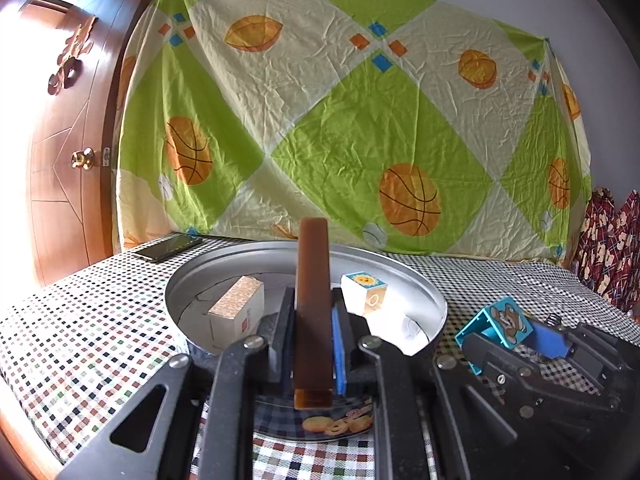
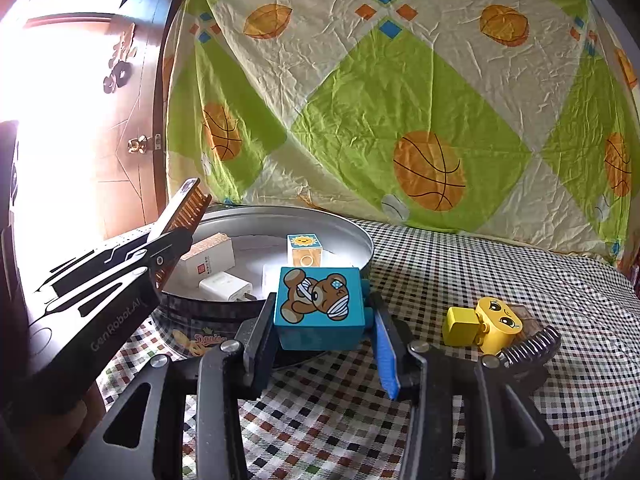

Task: Organize rigid objects
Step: 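Lower the brush into the tin and open left tool while right tool releases the bear block inside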

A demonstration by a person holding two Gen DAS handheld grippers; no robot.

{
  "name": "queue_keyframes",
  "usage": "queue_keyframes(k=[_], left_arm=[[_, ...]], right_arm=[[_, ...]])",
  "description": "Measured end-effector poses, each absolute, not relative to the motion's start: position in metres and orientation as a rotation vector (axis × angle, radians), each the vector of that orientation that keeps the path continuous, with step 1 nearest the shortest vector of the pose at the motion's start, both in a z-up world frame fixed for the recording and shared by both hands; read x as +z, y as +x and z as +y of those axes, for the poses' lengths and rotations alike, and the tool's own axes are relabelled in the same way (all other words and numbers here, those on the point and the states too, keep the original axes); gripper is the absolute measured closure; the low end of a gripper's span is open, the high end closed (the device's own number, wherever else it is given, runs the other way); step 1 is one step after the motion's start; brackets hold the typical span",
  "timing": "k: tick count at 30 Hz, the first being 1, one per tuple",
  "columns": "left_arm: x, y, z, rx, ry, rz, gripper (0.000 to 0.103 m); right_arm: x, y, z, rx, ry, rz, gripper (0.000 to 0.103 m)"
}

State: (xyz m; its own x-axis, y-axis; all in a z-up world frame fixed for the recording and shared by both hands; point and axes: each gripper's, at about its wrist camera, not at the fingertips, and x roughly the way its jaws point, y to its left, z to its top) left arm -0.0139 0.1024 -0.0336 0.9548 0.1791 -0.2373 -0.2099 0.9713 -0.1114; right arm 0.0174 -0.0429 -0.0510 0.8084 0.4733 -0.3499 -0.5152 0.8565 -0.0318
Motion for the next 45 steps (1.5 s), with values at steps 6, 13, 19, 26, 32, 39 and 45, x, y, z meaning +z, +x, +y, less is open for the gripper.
queue_keyframes(k=[6, 13, 19, 26, 32, 39, 45], left_arm=[[-0.033, -0.012, 0.109, 0.199, -0.144, 0.241, 0.090], [-0.032, -0.009, 0.114, 0.201, -0.121, 0.254, 0.090], [-0.033, -0.006, 0.123, 0.199, -0.126, 0.273, 0.090], [-0.029, 0.000, 0.123, 0.175, -0.112, 0.296, 0.090], [-0.021, 0.016, 0.124, 0.145, -0.092, 0.354, 0.090], [-0.021, 0.051, 0.138, 0.094, -0.123, 0.523, 0.090], [-0.027, 0.073, 0.142, 0.102, -0.054, 0.631, 0.089]], right_arm=[[-0.051, 0.018, -0.039, 0.549, -0.135, 0.346, 0.058], [-0.051, 0.018, -0.037, 0.568, -0.134, 0.349, 0.058], [-0.050, 0.018, -0.036, 0.581, -0.131, 0.355, 0.058], [-0.043, 0.023, -0.034, 0.591, -0.127, 0.348, 0.058], [-0.026, 0.041, -0.030, 0.618, -0.103, 0.370, 0.058], [-0.021, 0.088, -0.005, 0.671, -0.099, 0.505, 0.058], [-0.031, 0.116, 0.022, 0.695, -0.139, 0.625, 0.058]])
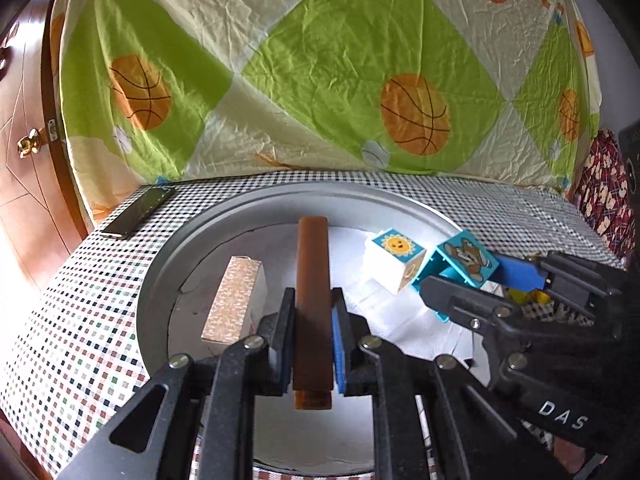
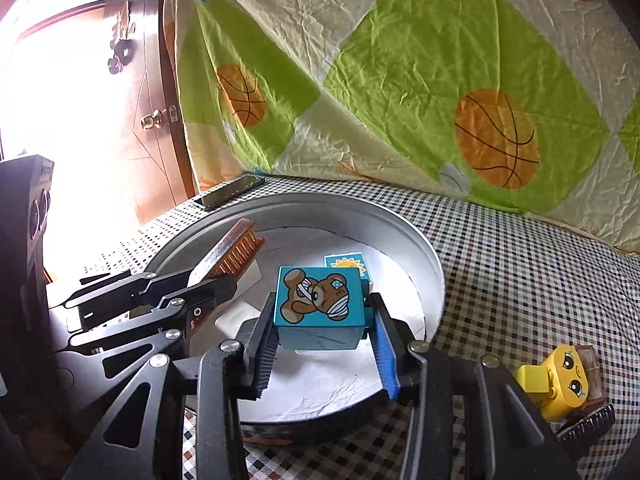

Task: Organize rigid objects
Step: 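Lower the brush into the tin and open left tool while right tool releases the bear block inside, then withdraw both tools from the tin toward the black comb and yellow face block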

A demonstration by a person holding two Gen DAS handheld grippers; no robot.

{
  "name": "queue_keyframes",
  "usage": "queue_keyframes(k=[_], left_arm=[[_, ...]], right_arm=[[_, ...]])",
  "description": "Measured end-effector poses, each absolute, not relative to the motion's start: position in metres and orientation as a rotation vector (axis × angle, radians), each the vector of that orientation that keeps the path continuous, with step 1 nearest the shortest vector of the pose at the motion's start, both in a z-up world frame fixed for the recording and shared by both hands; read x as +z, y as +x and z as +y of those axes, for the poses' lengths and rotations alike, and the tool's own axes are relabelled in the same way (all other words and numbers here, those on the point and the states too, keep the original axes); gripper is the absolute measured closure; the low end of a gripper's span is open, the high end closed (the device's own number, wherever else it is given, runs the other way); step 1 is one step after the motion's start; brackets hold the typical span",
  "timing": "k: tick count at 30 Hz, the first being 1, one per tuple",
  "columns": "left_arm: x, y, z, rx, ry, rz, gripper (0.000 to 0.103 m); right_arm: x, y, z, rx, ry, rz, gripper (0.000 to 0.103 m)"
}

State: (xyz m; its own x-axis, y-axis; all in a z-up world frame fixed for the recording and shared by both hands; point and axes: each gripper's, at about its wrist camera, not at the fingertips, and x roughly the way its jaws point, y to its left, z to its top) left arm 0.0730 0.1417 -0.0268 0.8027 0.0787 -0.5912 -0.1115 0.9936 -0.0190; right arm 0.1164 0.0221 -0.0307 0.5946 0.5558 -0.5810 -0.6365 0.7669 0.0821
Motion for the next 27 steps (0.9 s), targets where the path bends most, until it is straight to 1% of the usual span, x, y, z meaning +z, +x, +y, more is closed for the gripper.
queue_keyframes(k=[3, 6, 8, 9, 11, 12, 13, 14, 16, 19, 24, 27], left_arm=[[-0.031, 0.080, 0.148, 0.110, -0.052, 0.665, 0.089], [-0.033, 0.082, 0.156, 0.148, -0.056, 0.665, 0.087], [-0.034, 0.083, 0.162, 0.148, -0.080, 0.670, 0.080], [-0.035, 0.081, 0.165, 0.154, -0.093, 0.666, 0.076], [-0.035, 0.077, 0.170, 0.173, -0.104, 0.649, 0.051], [-0.034, 0.074, 0.172, 0.182, -0.110, 0.637, 0.044], [-0.034, 0.071, 0.174, 0.190, -0.119, 0.624, 0.035], [-0.033, 0.067, 0.175, 0.191, -0.126, 0.612, 0.033], [-0.030, 0.061, 0.172, 0.189, -0.124, 0.594, 0.032], [-0.025, 0.053, 0.164, 0.203, -0.113, 0.562, 0.028], [-0.016, 0.044, 0.133, 0.148, -0.113, 0.518, 0.026], [-0.014, 0.041, 0.106, 0.115, -0.113, 0.499, 0.018]], right_arm=[[-0.038, 0.127, 0.036, 0.709, -0.162, 0.677, 0.058], [-0.043, 0.133, 0.050, 0.720, -0.195, 0.702, 0.058], [-0.043, 0.136, 0.054, 0.708, -0.202, 0.698, 0.055], [-0.042, 0.137, 0.053, 0.706, -0.197, 0.697, 0.050], [-0.039, 0.137, 0.046, 0.718, -0.171, 0.689, 0.046], [-0.038, 0.137, 0.042, 0.720, -0.156, 0.687, 0.041], [-0.036, 0.135, 0.034, 0.723, -0.136, 0.684, 0.036], [-0.035, 0.133, 0.026, 0.725, -0.115, 0.676, 0.035], [-0.033, 0.129, 0.007, 0.727, -0.086, 0.662, 0.034], [-0.032, 0.122, -0.027, 0.685, -0.064, 0.635, 0.034], [-0.029, 0.112, -0.096, 0.597, -0.017, 0.598, 0.034], [-0.030, 0.108, -0.137, 0.504, -0.005, 0.582, 0.033]])
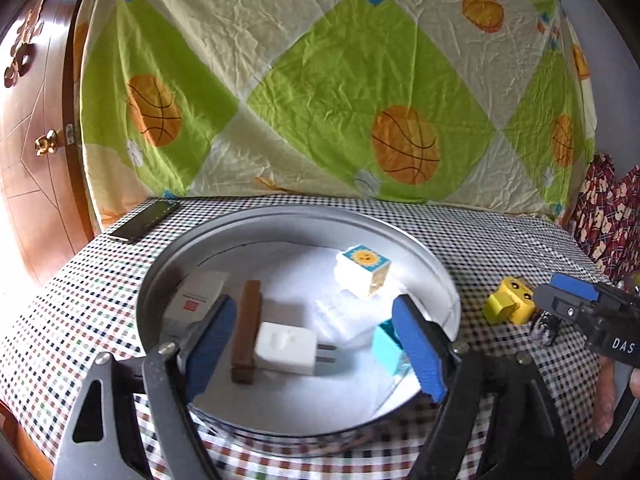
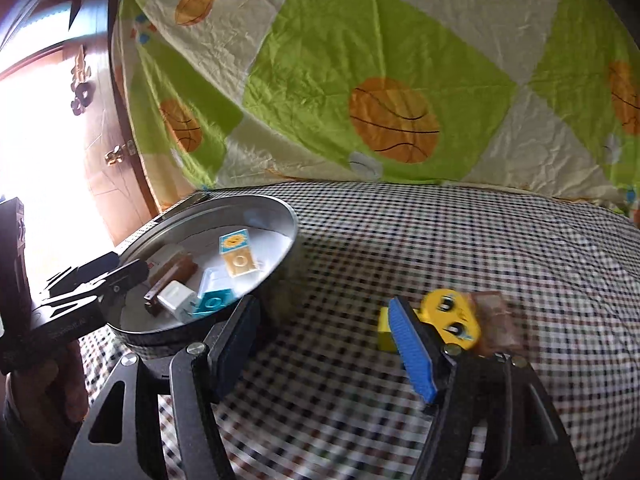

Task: Organize rigid objects
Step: 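Withdraw both tools from the tin toward the black comb and yellow face block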

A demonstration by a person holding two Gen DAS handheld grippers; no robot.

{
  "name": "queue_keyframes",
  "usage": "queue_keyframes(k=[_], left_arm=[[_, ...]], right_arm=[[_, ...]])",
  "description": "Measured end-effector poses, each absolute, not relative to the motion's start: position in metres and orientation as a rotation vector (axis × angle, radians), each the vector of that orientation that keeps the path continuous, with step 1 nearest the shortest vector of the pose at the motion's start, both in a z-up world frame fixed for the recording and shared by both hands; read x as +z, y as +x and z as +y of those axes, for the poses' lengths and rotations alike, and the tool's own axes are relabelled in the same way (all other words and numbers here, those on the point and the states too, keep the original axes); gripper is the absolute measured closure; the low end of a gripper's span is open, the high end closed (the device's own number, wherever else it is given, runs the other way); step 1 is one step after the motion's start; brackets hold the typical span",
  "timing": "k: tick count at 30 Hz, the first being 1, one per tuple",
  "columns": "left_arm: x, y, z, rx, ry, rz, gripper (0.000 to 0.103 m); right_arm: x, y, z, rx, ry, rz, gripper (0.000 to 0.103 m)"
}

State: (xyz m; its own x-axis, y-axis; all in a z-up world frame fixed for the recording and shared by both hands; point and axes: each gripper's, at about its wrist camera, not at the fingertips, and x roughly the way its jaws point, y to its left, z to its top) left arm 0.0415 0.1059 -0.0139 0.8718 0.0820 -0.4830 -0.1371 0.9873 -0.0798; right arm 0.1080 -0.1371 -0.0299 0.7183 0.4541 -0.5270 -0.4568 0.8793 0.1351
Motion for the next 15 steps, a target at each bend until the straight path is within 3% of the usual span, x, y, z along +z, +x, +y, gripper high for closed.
queue_keyframes(k=[5, 12, 15], left_arm=[[-0.018, 0.043, 0.054, 0.033, -0.094, 0.495, 0.006], [-0.034, 0.059, 0.008, -0.010, -0.033, 0.548, 0.006], [-0.035, 0.061, 0.006, -0.001, -0.027, 0.556, 0.006]], right_arm=[[-0.037, 0.104, -0.191, 0.379, -0.010, 0.594, 0.027], [-0.046, 0.112, -0.205, 0.415, -0.046, 0.668, 0.015], [-0.048, 0.118, -0.197, 0.448, -0.075, 0.697, 0.015]])
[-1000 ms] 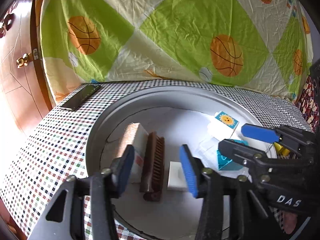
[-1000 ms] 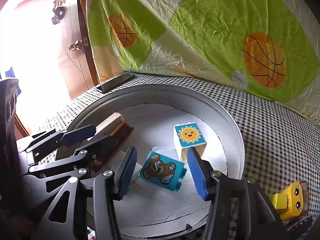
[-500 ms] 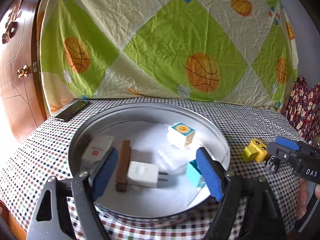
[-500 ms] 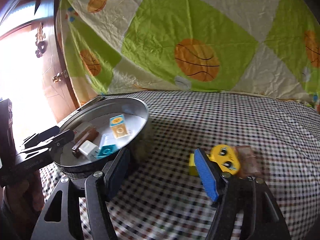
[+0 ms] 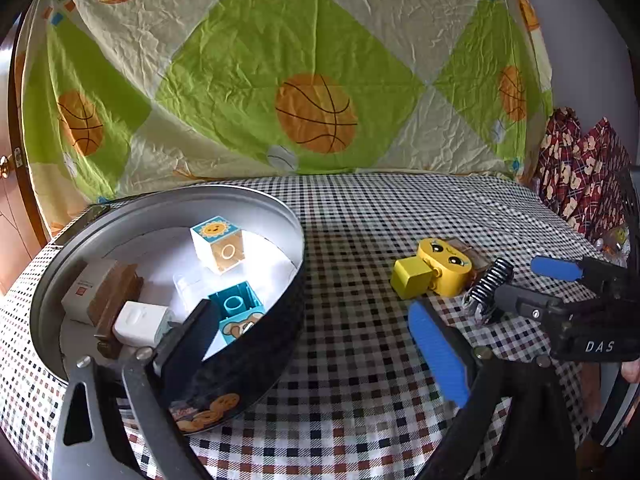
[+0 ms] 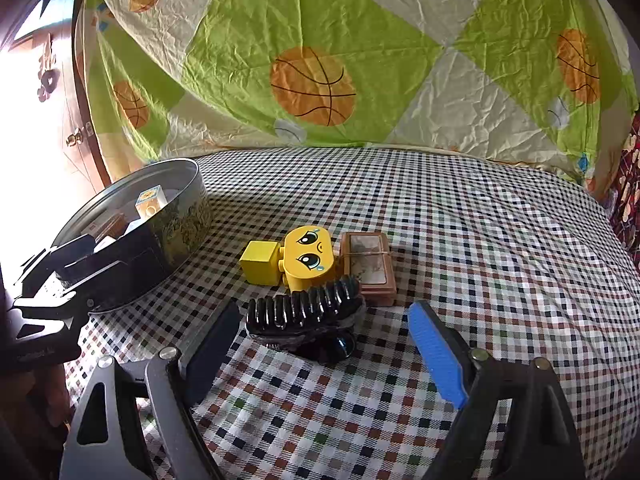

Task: Organize rigid objects
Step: 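Withdraw both tools from the tin toward the black comb and yellow face block, then close right tool on the black comb while left tool closes on the yellow cube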

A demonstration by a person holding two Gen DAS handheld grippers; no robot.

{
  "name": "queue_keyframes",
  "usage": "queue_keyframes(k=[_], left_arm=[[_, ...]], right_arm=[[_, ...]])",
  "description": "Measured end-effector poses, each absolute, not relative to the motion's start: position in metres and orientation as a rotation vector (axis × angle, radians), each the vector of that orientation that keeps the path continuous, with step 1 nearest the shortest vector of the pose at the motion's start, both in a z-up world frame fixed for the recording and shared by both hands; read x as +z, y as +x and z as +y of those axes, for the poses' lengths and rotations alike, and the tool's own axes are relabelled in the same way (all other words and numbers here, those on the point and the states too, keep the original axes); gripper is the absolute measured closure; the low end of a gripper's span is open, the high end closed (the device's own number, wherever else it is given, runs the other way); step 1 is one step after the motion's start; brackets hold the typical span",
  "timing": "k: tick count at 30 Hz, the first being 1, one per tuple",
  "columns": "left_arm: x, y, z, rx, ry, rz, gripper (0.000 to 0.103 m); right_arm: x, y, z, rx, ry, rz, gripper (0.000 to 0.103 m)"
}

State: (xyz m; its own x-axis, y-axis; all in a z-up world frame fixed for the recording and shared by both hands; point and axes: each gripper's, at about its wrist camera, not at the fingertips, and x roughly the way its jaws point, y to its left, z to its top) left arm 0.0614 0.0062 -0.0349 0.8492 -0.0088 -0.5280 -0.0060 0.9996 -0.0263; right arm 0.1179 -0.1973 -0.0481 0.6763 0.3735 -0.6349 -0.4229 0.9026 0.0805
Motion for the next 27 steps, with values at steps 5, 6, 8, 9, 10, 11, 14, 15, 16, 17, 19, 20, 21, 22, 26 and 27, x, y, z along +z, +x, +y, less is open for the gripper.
queue_keyframes(k=[5, 6, 8, 9, 10, 11, 14, 15, 16, 17, 19, 20, 21, 22, 26, 27], left_arm=[[-0.034, 0.065, 0.004, 0.001, -0.024, 0.563, 0.005], [-0.034, 0.066, 0.004, -0.002, -0.020, 0.566, 0.005], [-0.035, 0.067, 0.001, -0.008, -0.015, 0.572, 0.005], [-0.036, 0.068, -0.001, -0.006, -0.010, 0.571, 0.005], [-0.036, 0.068, -0.003, -0.006, -0.004, 0.570, 0.004], [-0.036, 0.068, -0.004, -0.005, 0.001, 0.570, 0.004], [-0.035, 0.068, -0.005, -0.020, 0.002, 0.570, 0.004], [-0.035, 0.068, -0.006, -0.027, 0.003, 0.569, 0.004], [-0.034, 0.068, -0.008, -0.032, 0.006, 0.568, 0.004], [-0.033, 0.068, -0.010, -0.035, 0.012, 0.565, 0.004], [-0.031, 0.067, -0.016, -0.048, 0.026, 0.557, 0.004], [-0.030, 0.067, -0.020, -0.058, 0.036, 0.555, 0.005], [-0.029, 0.068, -0.024, -0.064, 0.045, 0.553, 0.005], [-0.028, 0.069, -0.030, -0.071, 0.058, 0.549, 0.005], [-0.030, 0.081, -0.050, -0.104, 0.098, 0.569, 0.007], [-0.032, 0.086, -0.055, -0.112, 0.106, 0.584, 0.008]], right_arm=[[-0.055, 0.129, -0.185, 0.450, -0.124, 0.742, 0.012], [-0.057, 0.132, -0.183, 0.450, -0.127, 0.755, 0.012], [-0.059, 0.137, -0.180, 0.440, -0.137, 0.774, 0.012], [-0.061, 0.138, -0.179, 0.437, -0.143, 0.780, 0.012], [-0.062, 0.140, -0.178, 0.435, -0.144, 0.788, 0.012], [-0.064, 0.143, -0.178, 0.440, -0.135, 0.801, 0.012], [-0.066, 0.147, -0.185, 0.459, -0.089, 0.825, 0.017], [-0.066, 0.147, -0.185, 0.471, -0.083, 0.826, 0.029], [-0.066, 0.147, -0.186, 0.466, -0.079, 0.823, 0.031], [-0.065, 0.146, -0.188, 0.459, -0.075, 0.815, 0.031], [-0.062, 0.144, -0.192, 0.451, -0.058, 0.794, 0.031], [-0.060, 0.143, -0.194, 0.444, -0.046, 0.780, 0.031], [-0.058, 0.141, -0.199, 0.427, -0.031, 0.762, 0.031], [-0.056, 0.141, -0.202, 0.405, -0.021, 0.748, 0.031], [-0.046, 0.146, -0.223, 0.307, 0.045, 0.706, 0.031], [-0.044, 0.148, -0.229, 0.294, 0.065, 0.702, 0.031]])
